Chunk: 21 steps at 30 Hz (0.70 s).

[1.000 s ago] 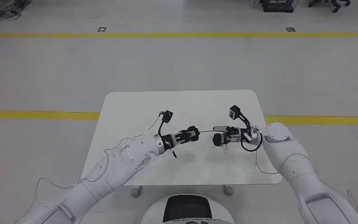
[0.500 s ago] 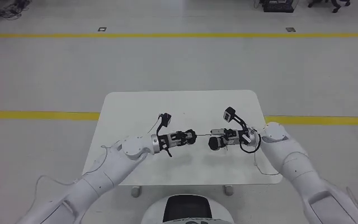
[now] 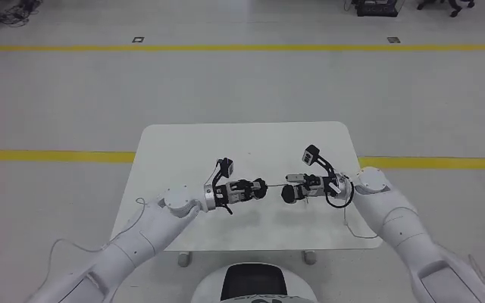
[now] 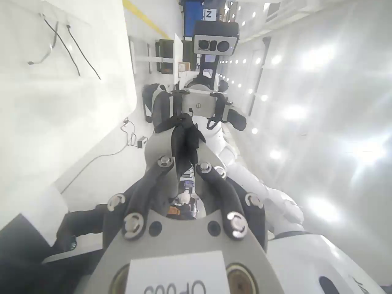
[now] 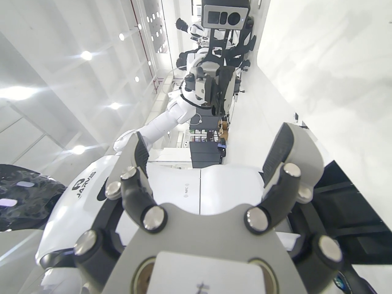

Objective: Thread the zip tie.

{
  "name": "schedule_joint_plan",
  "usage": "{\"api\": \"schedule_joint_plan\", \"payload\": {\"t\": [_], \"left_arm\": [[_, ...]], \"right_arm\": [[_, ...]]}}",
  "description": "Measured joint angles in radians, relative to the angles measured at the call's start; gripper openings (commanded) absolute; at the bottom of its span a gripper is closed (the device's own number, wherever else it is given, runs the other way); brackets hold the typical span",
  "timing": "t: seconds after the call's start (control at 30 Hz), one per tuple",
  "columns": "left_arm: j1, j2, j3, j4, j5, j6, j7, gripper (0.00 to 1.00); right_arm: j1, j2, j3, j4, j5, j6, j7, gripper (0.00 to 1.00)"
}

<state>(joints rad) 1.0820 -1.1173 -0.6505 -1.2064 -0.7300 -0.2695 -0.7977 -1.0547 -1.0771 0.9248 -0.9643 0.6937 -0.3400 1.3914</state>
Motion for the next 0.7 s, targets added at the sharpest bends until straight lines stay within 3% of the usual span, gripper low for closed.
{"api": "schedule_joint_plan", "payload": {"t": [0.3,0.57,0.7], "left_arm": [[-0.009,-0.01,-0.011,0.043,-0.074,0.003,-0.111,0.0],[-0.008,-0.014,-0.026,0.062,-0.094,0.0,-0.14,0.0],[-0.009,-0.012,-0.038,0.072,-0.065,0.006,-0.12,0.0]], "right_arm": [[0.009,0.019,-0.049,-0.021,0.079,0.0,-0.001,1.0],[0.044,0.037,-0.086,0.013,0.073,0.0,-0.001,1.0],[0.048,0.039,-0.088,0.012,0.068,0.0,-0.001,1.0]]}}
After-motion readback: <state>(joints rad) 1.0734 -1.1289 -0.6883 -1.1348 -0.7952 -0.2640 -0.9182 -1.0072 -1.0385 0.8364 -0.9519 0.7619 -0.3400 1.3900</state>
